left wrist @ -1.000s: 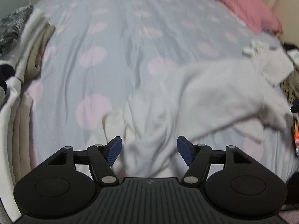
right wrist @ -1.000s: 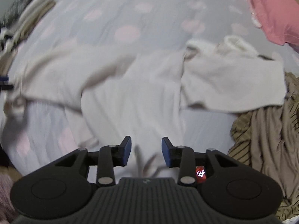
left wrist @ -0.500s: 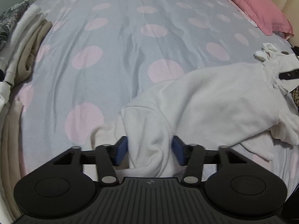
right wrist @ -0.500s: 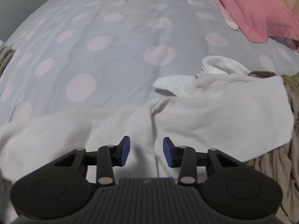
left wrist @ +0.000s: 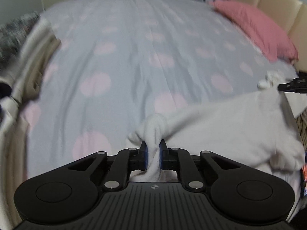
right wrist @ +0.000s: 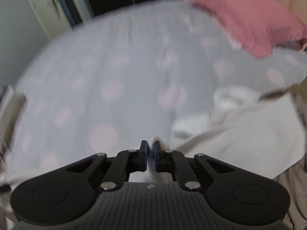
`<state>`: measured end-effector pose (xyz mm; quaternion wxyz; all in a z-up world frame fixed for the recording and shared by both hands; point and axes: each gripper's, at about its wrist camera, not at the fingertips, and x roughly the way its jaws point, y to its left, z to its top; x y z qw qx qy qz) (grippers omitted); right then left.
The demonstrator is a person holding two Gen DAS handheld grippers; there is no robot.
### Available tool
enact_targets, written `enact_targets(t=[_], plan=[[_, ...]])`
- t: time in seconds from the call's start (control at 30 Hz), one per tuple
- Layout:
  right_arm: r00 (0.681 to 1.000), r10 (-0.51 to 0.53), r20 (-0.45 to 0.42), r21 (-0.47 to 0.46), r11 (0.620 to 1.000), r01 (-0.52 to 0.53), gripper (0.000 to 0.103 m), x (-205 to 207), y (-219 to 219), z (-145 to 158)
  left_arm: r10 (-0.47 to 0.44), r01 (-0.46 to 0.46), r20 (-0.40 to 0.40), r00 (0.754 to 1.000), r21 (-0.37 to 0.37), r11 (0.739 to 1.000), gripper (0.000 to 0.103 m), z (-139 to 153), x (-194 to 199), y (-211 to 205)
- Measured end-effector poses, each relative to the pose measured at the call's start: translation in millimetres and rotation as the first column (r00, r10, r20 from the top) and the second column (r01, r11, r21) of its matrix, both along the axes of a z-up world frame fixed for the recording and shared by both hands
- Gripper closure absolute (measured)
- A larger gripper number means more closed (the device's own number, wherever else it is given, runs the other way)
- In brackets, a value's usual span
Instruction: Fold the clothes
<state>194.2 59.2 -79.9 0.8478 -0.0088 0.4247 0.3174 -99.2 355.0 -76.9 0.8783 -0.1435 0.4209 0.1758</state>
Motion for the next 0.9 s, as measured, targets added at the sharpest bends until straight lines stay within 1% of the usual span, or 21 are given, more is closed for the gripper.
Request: enact_targets(t=[0.07,0.17,0.23,0.3,0.37,0.4,0.43,0.5,0.6,0.63,0.7,0.77,0.8,0.83,0.9], plan=[[0.998,-0.030,0.051,0.079,0.997,0.026,0.096,-6.8,-14.0,27.1,0.024,-0.027,0.080,0.997,0.039,0.999,0.095,19.8,-5.4,2.3],[0.990,-0.083,0.112,0.195,0.979,0.060,0.096,-18.2,-38.2,62.7,0.053,-0.073,0.200,0.978,0.092,0.993,0.095,49.4,-13.5,5.9],[0.983,-0.121,0.141,0.272,0.959,0.079,0.096,-26.6,-56.1,83.3,0.069,-0.107,0.279,0.958,0.125,0.986,0.095,69.2,-18.9,8.2],[0.976,-0.141,0.167,0.318,0.944,0.082,0.096,-35.3,-71.6,96.0,0.070,-0.138,0.375,0.924,0.155,0.978,0.095,91.1,-31.6,6.9],[0.970,-0.157,0.184,0.348,0.934,0.085,0.096,-42.8,-85.1,104.6,0.053,-0.133,0.419,0.907,0.164,0.977,0.095,102.8,-40.1,3.8],[0.972,-0.161,0.174,0.346,0.934,0.093,0.096,-43.8,-90.0,104.3,0.042,-0.127,0.436,0.899,0.167,0.978,0.095,107.8,-43.9,2.1],[0.973,-0.168,0.155,0.332,0.937,0.109,0.096,-43.7,-93.5,101.8,0.030,-0.113,0.431,0.902,0.167,0.979,0.095,107.8,-44.7,-0.1],[0.978,-0.187,0.092,0.260,0.953,0.158,0.096,-44.1,-96.6,86.3,0.004,-0.071,0.388,0.922,0.159,0.985,0.095,99.0,-41.6,-5.6],[0.978,-0.206,0.014,0.088,0.975,0.204,0.096,-43.9,-93.3,59.0,-0.051,0.011,0.291,0.955,0.136,0.991,0.095,76.6,-32.8,-16.6],[0.977,-0.213,0.001,0.028,0.977,0.212,0.096,-44.0,-92.5,49.7,-0.084,0.051,0.258,0.962,0.135,0.990,0.095,69.7,-30.5,-22.1],[0.976,-0.218,0.009,-0.070,0.973,0.218,0.096,-43.3,-94.1,34.3,-0.153,0.130,0.191,0.970,0.128,0.983,0.095,56.0,-25.8,-33.0],[0.973,-0.229,0.008,-0.158,0.961,0.227,0.096,-41.0,-99.0,20.4,-0.232,0.218,0.123,0.965,0.112,0.969,0.095,42.6,-22.4,-46.2],[0.970,-0.241,-0.004,-0.189,0.953,0.236,0.096,-39.2,-105.0,12.8,-0.282,0.273,0.087,0.956,0.096,0.957,0.095,36.3,-22.2,-55.2],[0.968,-0.250,-0.015,-0.220,0.945,0.240,0.096,-36.8,-109.4,5.2,-0.332,0.327,0.052,0.942,0.079,0.942,0.095,30.0,-22.0,-64.2],[0.969,-0.245,-0.038,-0.283,0.932,0.225,0.096,-31.0,-112.2,-10.7,-0.421,0.422,-0.020,0.907,0.030,0.906,0.095,15.7,-21.7,-81.2]])
